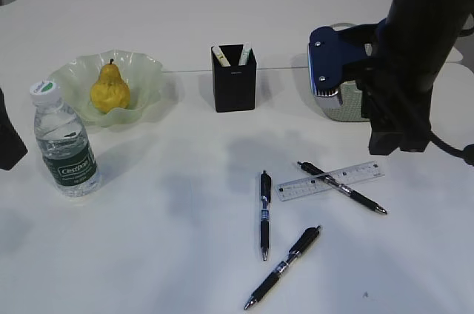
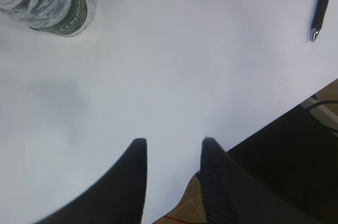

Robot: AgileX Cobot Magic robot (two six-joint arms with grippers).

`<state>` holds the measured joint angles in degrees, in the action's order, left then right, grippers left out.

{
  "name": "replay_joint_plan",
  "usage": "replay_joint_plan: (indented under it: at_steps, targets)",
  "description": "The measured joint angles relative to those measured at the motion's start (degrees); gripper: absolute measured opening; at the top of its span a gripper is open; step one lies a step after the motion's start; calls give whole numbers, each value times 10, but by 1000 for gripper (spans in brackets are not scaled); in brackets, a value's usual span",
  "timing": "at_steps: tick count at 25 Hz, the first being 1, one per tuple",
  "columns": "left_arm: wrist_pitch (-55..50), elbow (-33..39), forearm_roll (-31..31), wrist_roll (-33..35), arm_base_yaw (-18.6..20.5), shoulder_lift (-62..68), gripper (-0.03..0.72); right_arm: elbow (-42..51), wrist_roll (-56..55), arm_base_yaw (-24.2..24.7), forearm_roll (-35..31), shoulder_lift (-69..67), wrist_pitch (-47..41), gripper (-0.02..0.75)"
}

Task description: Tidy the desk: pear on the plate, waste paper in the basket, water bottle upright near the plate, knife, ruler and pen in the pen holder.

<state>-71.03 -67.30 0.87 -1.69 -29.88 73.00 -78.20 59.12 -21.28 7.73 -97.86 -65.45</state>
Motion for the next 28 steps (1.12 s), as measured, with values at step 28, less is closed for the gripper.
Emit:
replay_joint_plan:
  at_steps: [28]
  targets:
    - [3,0,-1,0,0,0,237,0,100,52,-1,-80,69,460]
